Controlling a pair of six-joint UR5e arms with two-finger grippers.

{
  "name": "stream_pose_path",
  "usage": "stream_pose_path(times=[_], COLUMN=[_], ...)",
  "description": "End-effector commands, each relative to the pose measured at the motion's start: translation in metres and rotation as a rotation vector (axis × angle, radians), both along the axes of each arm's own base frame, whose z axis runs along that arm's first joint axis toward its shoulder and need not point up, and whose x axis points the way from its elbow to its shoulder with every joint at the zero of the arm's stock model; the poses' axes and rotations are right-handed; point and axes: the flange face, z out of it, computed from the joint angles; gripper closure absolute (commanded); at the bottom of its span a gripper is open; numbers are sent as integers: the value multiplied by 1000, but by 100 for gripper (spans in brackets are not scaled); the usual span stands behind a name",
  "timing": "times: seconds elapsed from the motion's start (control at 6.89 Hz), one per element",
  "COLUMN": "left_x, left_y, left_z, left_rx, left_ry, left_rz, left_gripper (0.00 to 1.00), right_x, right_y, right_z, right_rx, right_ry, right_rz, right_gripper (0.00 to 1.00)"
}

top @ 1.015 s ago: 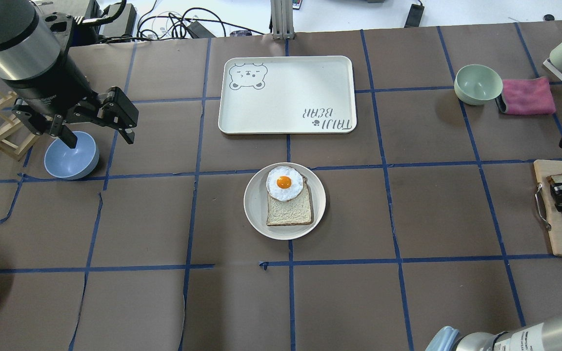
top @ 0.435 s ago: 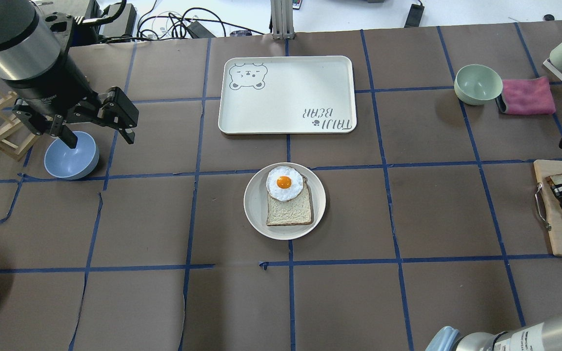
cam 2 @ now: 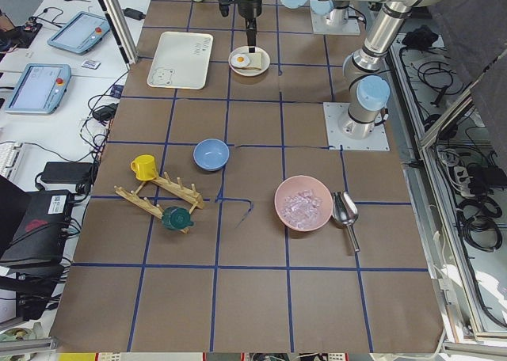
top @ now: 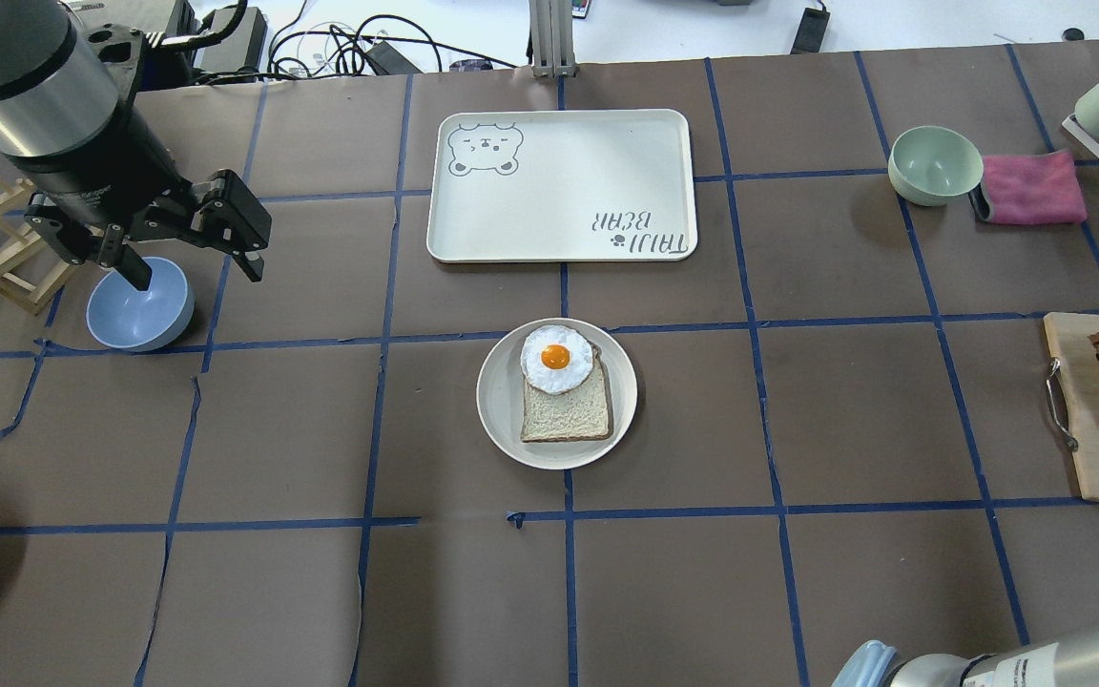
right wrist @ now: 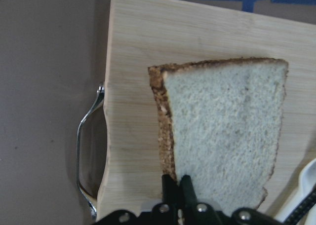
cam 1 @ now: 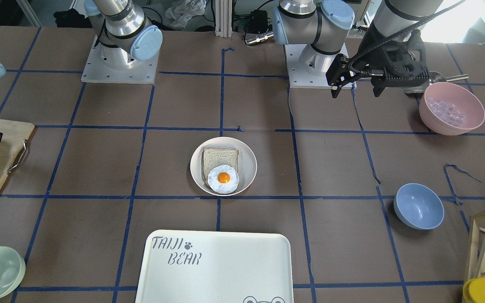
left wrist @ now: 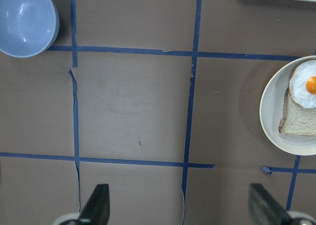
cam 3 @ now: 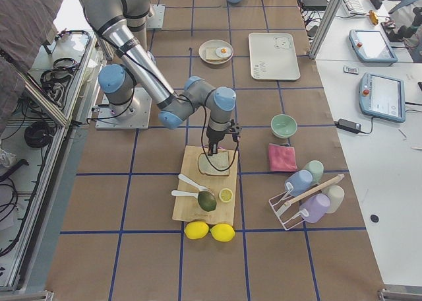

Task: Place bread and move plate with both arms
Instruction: 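Lower the right gripper and grasp the bread slice on the cutting board, then carry the bread slice with the right gripper over the egg plate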

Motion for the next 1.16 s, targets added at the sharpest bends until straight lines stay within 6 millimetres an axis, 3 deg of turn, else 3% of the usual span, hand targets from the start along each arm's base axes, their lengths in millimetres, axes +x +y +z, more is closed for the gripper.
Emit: stream_pose_path(times=[0.0,0.29,0.44,0.58,0.73,0.87,1.02], left_x=[0,0,0,0,0,0,0], left_y=[0,0,0,0,-1,0,0], left_z=[0,0,0,-1,-3,-4,-5], left_rx=[0,-1,-1,2,5,2,2], left_ry=[0,0,0,0,3,3,3], left_rz=[-1,0,-1,0,1,1,1], left_gripper=[0,0,0,0,0,0,0], right_x=[40,153,218,297,378,445,505], right_y=[-17,-46,-58,-67,-65,-52,-32], right_z=[49,78,90,96,98,75,66], right_rx=[-85,-107,-97,-132,-186,-159,-174], right_ry=[66,50,33,29,-17,-105,-109], right_rz=[2,29,24,33,1,-46,-77], right_gripper=[100,100,100,100,100,100,100])
